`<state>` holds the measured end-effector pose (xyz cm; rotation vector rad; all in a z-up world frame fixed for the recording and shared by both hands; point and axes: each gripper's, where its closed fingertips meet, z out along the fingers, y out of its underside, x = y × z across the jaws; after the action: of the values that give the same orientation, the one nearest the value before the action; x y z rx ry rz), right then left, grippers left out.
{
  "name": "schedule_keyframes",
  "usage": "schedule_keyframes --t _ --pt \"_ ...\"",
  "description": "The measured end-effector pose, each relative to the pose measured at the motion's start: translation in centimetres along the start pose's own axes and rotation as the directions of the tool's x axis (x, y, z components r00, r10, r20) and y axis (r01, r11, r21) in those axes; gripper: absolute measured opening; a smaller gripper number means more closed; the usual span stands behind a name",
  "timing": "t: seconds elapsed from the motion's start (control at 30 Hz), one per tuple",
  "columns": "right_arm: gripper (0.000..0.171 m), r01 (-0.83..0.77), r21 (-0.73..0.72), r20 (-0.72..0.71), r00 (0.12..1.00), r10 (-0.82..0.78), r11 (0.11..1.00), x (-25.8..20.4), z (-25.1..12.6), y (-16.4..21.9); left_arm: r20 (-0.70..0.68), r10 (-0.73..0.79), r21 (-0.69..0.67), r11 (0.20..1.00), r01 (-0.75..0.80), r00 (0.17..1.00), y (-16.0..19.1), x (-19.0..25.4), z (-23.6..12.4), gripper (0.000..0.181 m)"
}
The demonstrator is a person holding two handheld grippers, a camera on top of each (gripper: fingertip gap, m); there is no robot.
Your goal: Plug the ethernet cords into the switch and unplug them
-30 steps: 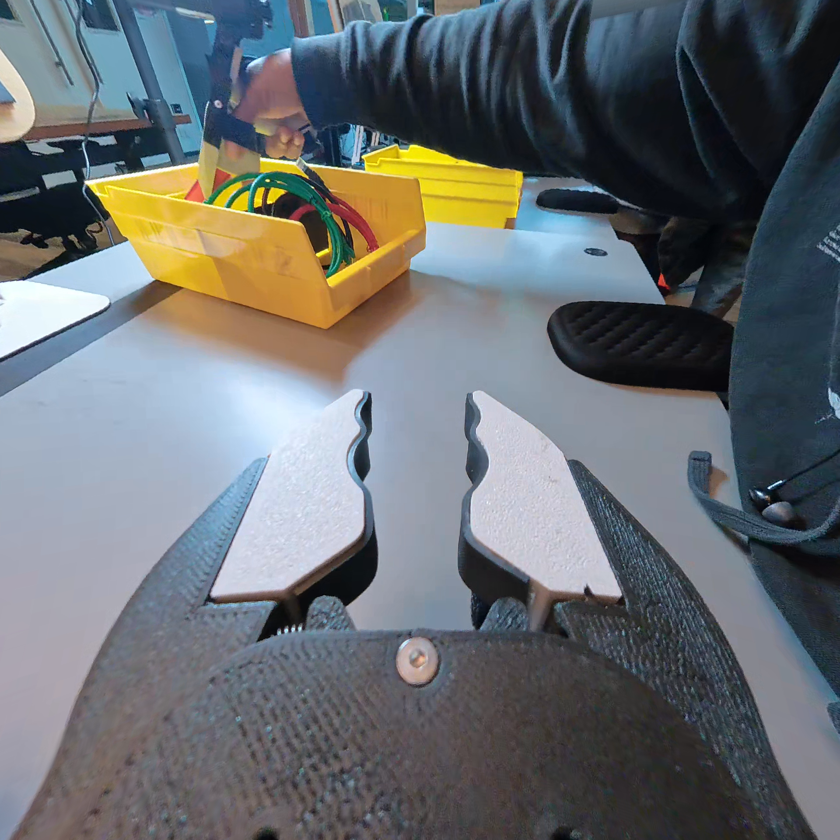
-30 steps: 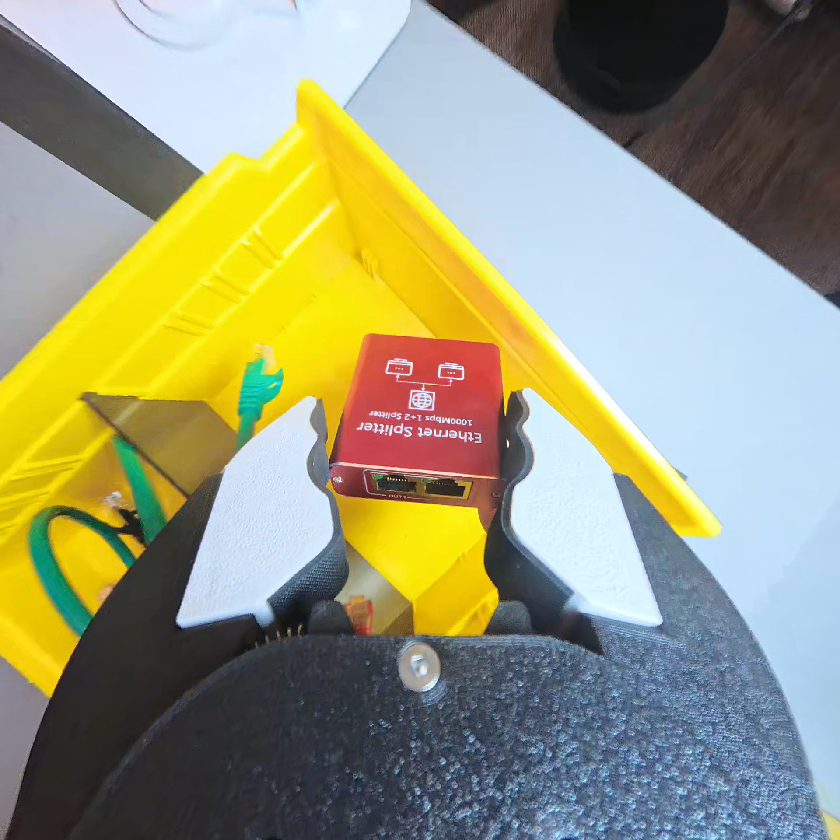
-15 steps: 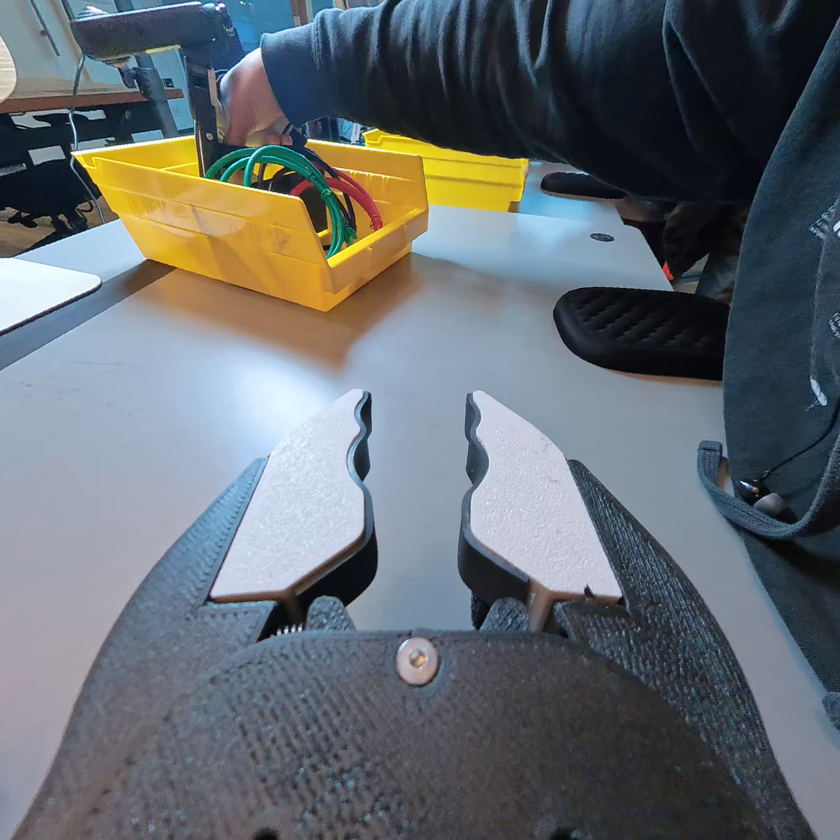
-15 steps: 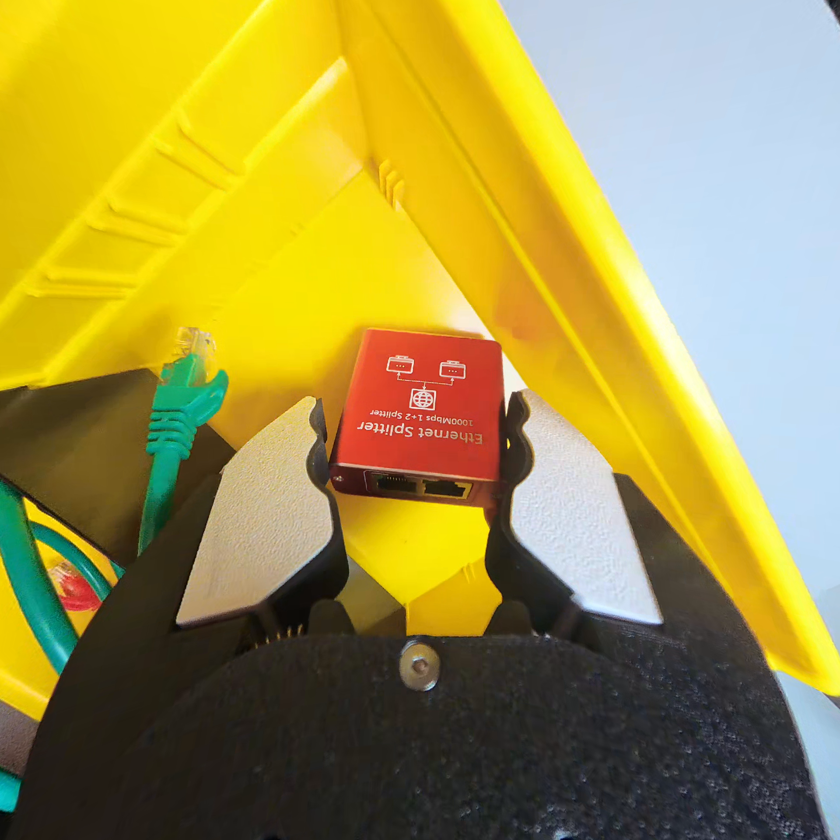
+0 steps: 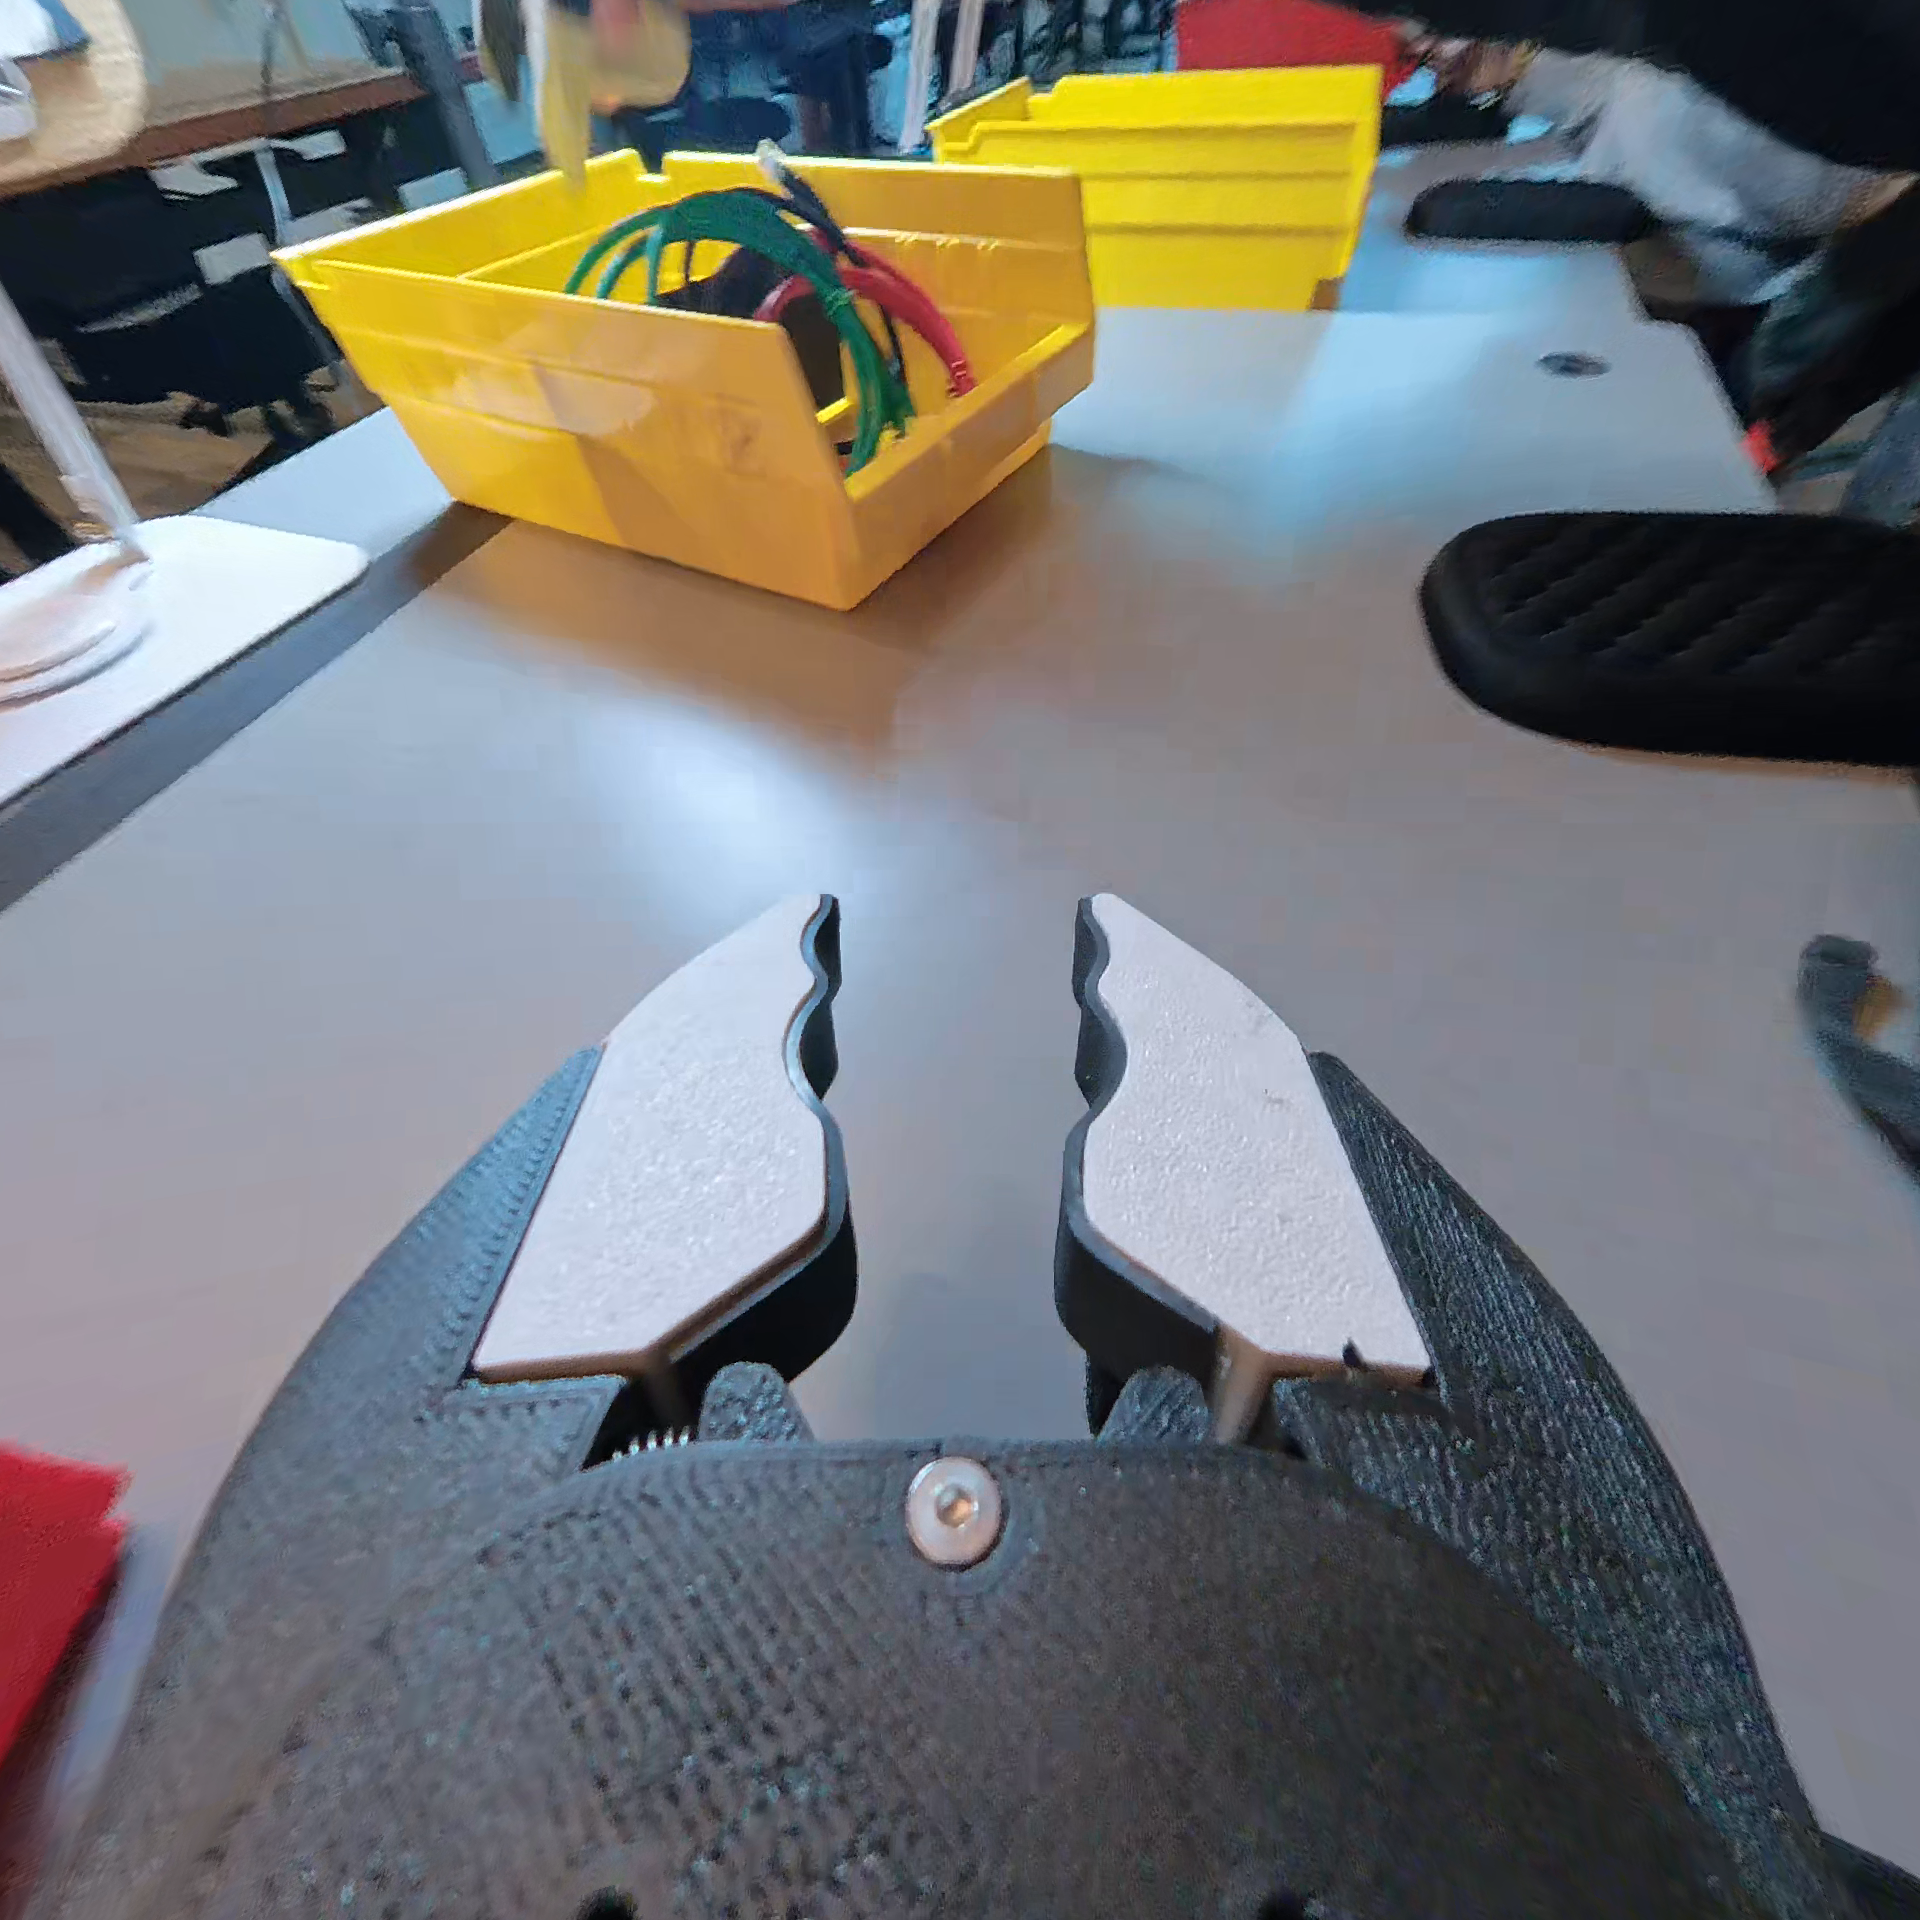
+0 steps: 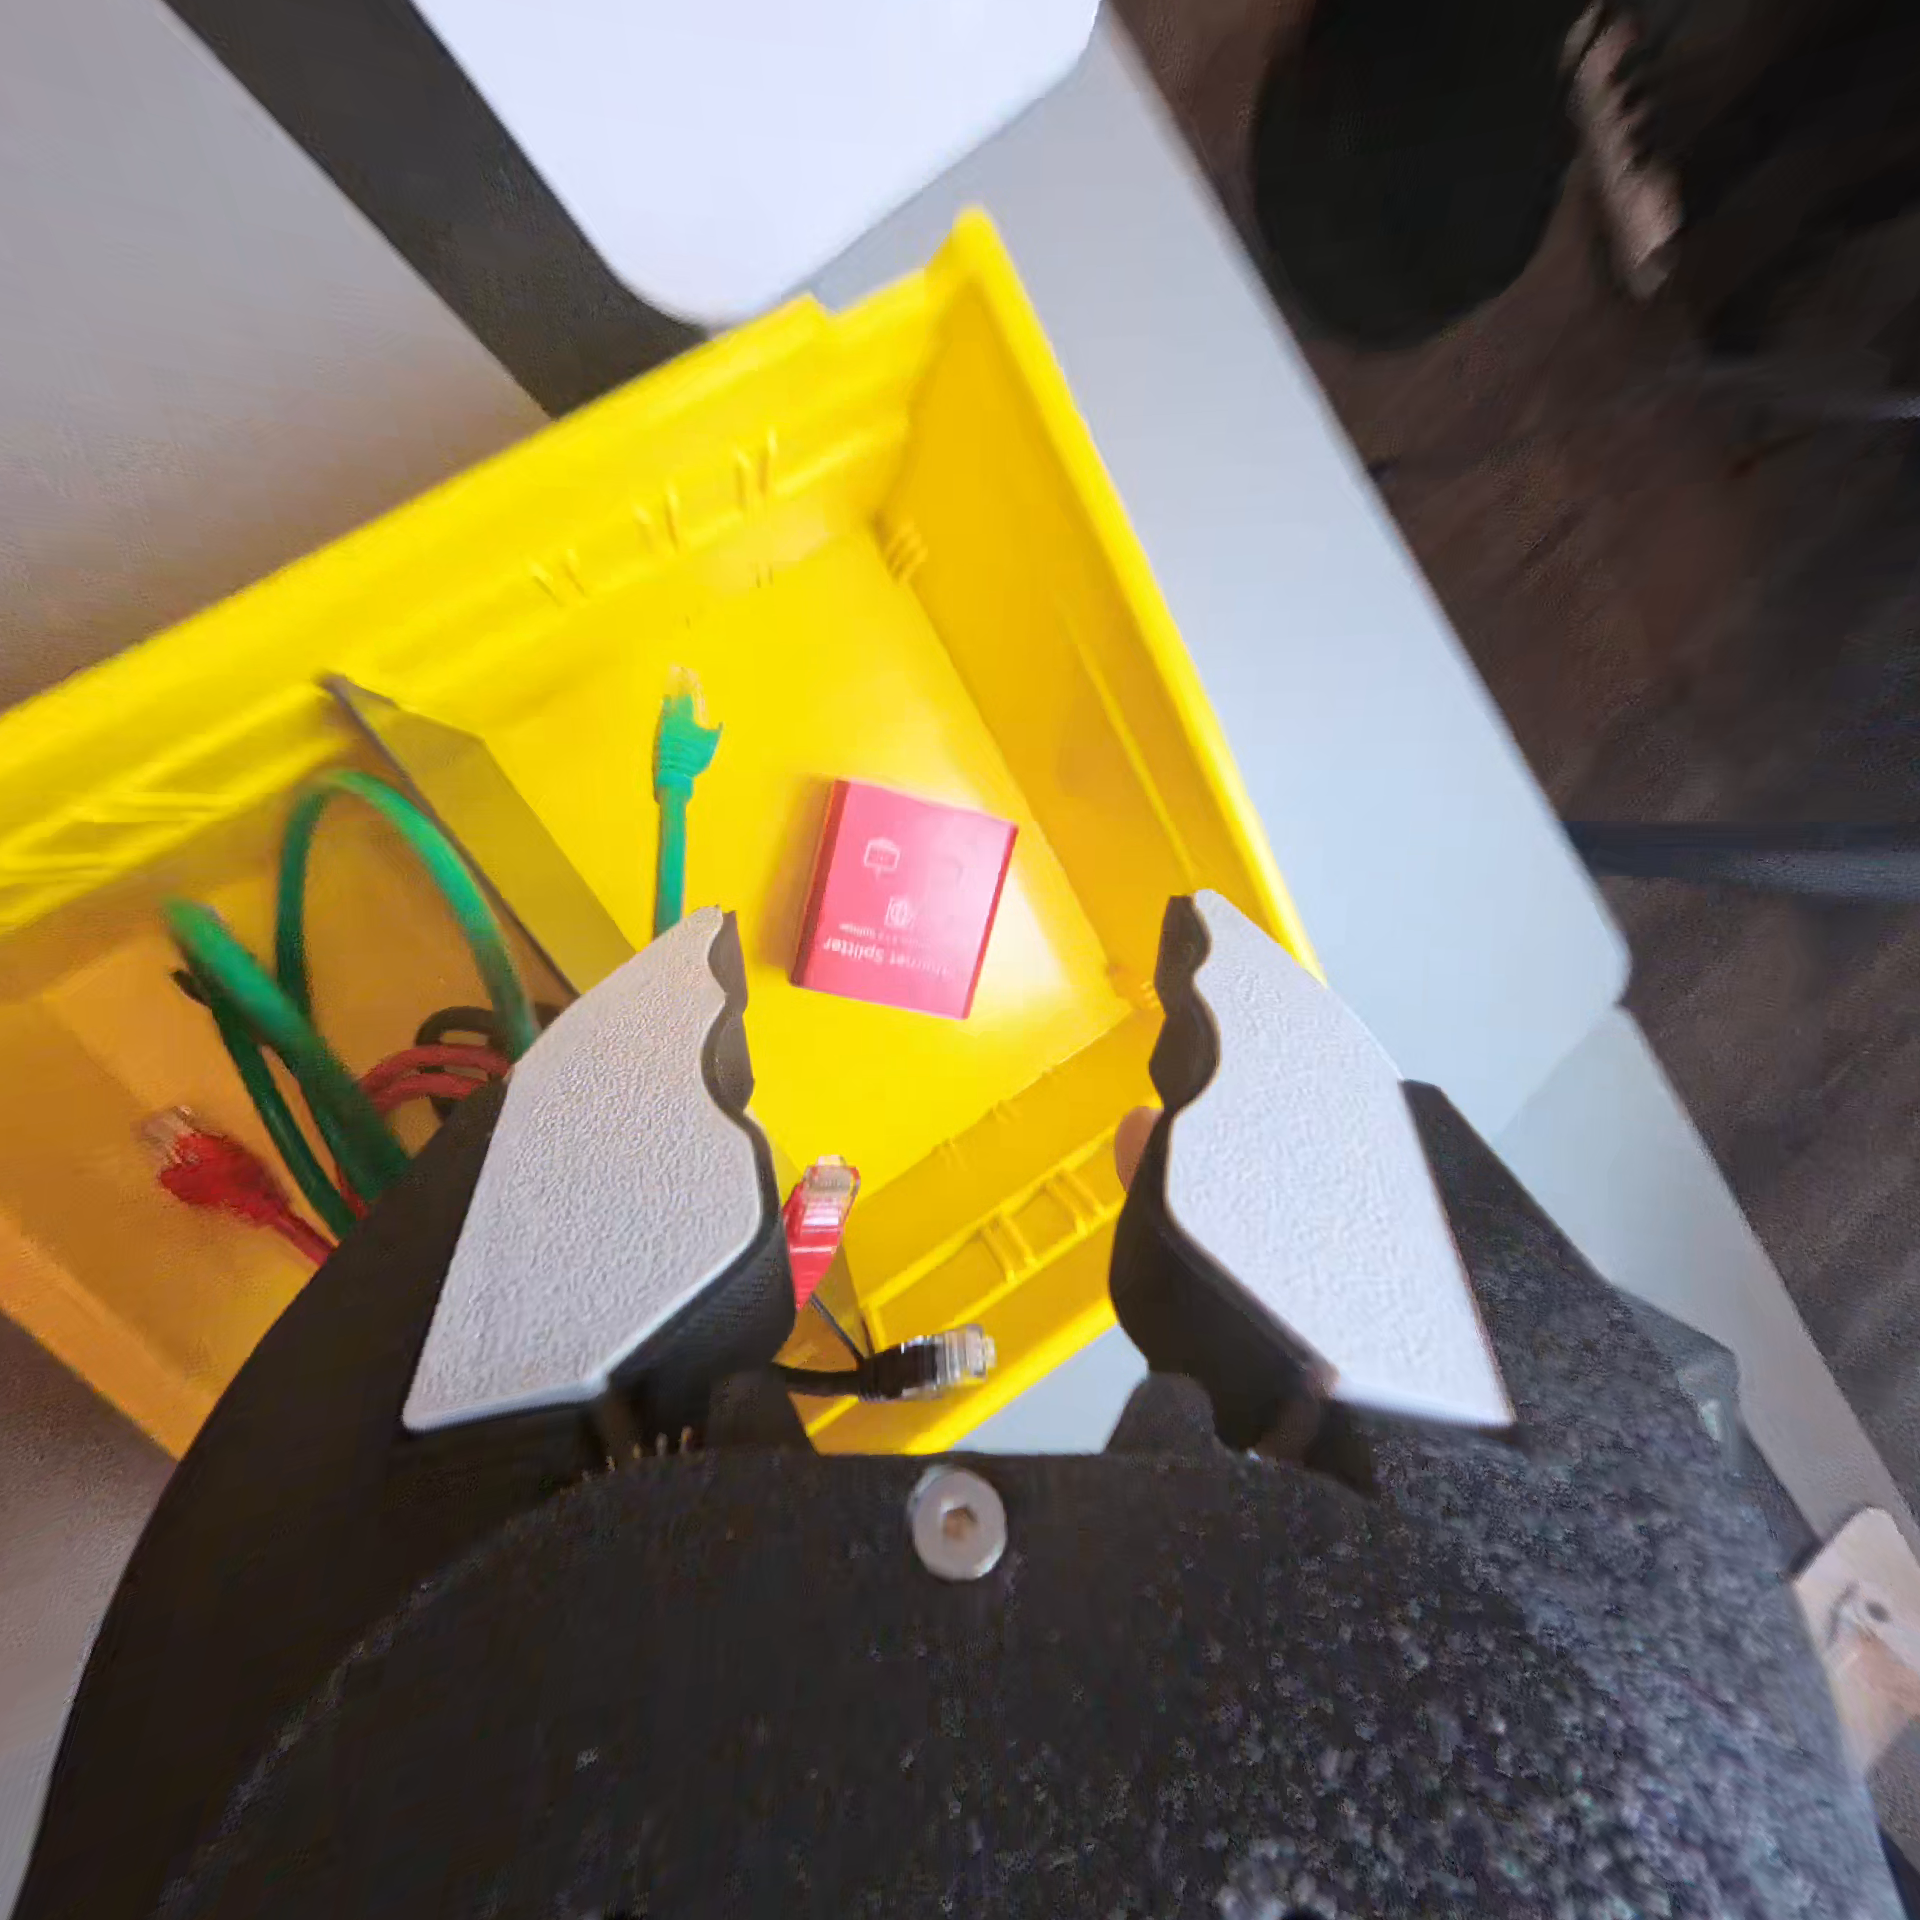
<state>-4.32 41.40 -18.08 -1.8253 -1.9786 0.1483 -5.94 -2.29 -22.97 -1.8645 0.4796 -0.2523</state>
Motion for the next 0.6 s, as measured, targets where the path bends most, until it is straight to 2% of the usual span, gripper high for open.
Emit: schedule_keyframes --t 0.1,0.17,0.2,0.3,0.4,0.5,0.6 --pt "0.071 0.016 0.249 -0.133 0.991 0.018 0.968 -0.6 -6.3 -1.6 0.1 0.029 -0.024 0.999 -0.027 0.995 -0.3 -2.3 -1.4 0.045" --pt "0.062 0.008 0.37 -0.072 0.997 0.02 0.929 -4.3 -9.3 -0.9 0.199 0.073 -0.079 0.995 -0.059 0.977 -0.2 -4.6 -3.0 0.046" --pt "0.058 0.035 0.379 -0.045 0.999 -0.019 0.925 -6.7 -9.7 0.3 0.252 0.105 -0.119 0.99 -0.077 0.962 0.1 -5.9 -4.1 0.047" --pt "0.055 0.151 0.285 -0.038 0.988 -0.146 0.946 -13.1 -7.4 5.6 0.394 0.248 -0.304 0.944 -0.128 0.885 1.9 -9.8 -7.6 0.048" --pt "0.062 0.283 0.149 -0.042 0.959 -0.28 0.947 -17.8 -3.7 10.2 0.442 0.401 -0.53 0.838 -0.127 0.802 4.5 -13.3 -10.9 0.051" --pt "0.064 0.39 0.037 -0.077 0.919 -0.387 0.92 -19.3 -1.2 12.0 0.38 0.435 -0.702 0.71 -0.052 0.816 7.6 -14.8 -13.1 0.056" --pt "0.055 0.482 -0.068 -0.123 0.865 -0.487 0.874 -18.6 1.1 11.8 0.298 0.482 -0.835 0.551 -0.02 0.824 11.0 -17.1 -14.3 0.056"
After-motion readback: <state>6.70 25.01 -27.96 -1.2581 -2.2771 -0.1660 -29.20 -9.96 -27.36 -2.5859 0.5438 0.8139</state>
